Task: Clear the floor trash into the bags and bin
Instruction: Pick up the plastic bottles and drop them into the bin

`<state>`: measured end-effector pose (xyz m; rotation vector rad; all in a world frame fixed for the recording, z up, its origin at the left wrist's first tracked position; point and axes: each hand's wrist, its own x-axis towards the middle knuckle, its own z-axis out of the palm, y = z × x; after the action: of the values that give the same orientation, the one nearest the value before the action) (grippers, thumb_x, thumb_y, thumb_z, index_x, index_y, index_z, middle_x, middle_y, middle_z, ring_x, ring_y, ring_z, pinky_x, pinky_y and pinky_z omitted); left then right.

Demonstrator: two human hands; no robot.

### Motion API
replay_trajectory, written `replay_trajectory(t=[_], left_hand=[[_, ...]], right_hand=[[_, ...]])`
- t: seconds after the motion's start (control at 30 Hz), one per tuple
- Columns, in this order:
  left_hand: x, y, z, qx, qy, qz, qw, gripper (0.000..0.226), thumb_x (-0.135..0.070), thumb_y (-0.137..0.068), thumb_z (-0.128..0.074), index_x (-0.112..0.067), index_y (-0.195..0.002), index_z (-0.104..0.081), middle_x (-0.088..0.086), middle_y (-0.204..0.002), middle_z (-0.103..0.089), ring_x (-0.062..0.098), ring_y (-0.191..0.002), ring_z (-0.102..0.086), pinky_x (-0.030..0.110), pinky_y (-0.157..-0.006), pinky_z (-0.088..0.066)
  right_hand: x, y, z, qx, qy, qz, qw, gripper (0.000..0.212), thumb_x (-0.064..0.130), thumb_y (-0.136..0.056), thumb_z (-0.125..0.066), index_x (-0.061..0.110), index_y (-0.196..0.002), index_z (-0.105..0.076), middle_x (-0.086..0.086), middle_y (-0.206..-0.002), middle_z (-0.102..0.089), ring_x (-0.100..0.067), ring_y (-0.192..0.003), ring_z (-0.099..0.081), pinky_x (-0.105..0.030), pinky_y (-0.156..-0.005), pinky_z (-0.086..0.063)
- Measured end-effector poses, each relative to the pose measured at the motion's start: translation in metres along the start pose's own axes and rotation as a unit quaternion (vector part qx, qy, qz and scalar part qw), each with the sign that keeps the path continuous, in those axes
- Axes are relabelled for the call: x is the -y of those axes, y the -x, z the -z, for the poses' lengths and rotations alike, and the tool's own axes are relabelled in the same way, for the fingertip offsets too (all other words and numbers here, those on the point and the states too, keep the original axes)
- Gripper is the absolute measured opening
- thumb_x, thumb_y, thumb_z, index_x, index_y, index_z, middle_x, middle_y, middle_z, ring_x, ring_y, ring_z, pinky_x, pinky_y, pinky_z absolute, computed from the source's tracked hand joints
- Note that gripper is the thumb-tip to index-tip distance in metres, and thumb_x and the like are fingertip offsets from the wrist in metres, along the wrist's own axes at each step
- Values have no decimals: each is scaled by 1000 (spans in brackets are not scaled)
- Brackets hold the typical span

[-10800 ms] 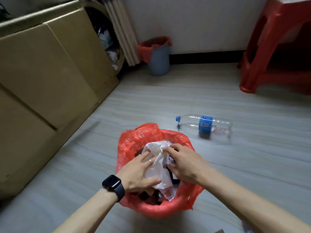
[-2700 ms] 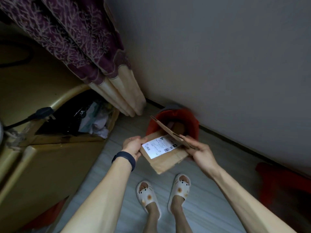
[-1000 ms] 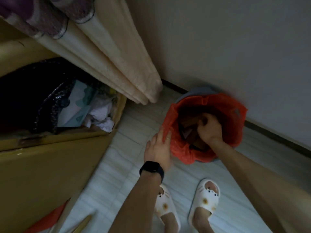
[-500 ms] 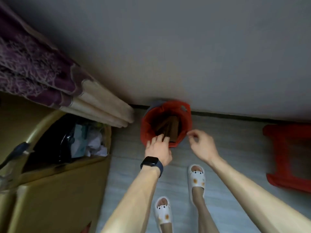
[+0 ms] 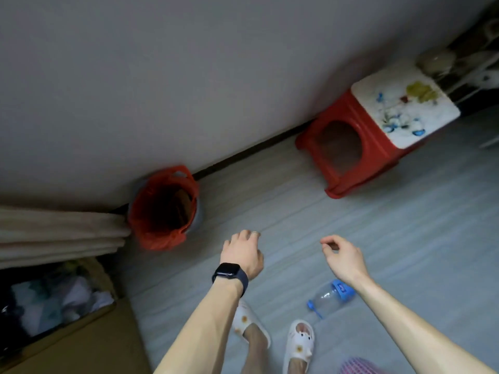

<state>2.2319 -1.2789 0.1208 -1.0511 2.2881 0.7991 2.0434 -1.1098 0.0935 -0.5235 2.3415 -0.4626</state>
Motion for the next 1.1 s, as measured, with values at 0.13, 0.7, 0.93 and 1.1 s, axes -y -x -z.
replay_trajectory(t=[0.13, 0.7, 0.93, 1.1], left_hand=[[-72, -3, -39, 47, -29, -40, 998, 53, -28, -93, -46, -23, -145, -37, 4, -148, -41, 28, -132, -40, 40, -108, -33], [-311, -76, -287, 185, -223, -135, 947, 62, -41, -90, -53, -27, -147, -33, 1, -149, -38, 26, -134, -39, 38, -109, -33], [-334, -133, -390, 189, -295, -165, 922, 71, -53, -87, -55, -34, -149, -26, 3, -153, -29, 29, -133, -40, 42, -106, -38], [-327, -169, -473, 167, -372, -249, 879, 77, -56, -89, -54, -42, -151, -10, 10, -159, -9, 33, -142, -23, 47, -111, -30]], right_hand=[[-93, 6, 36, -17, -5, -95, 995, 15, 17, -90, -62, 18, -101, -72, -5, -102, -74, -24, -101, -67, -28, -87, -46], [-478, 40, 58, -43, -133, -381, 914, 40, 33, -92, -56, 16, -128, -56, -9, -128, -64, -30, -122, -56, -33, -99, -42], [-580, 37, 2, -88, -179, -455, 868, 49, 45, -92, -53, 22, -134, -46, -13, -130, -59, -33, -121, -56, -36, -96, -44], [-649, 9, -57, -76, -186, -463, 863, 47, 42, -94, -50, 32, -140, -43, -16, -123, -63, -34, -118, -57, -36, -96, -45]])
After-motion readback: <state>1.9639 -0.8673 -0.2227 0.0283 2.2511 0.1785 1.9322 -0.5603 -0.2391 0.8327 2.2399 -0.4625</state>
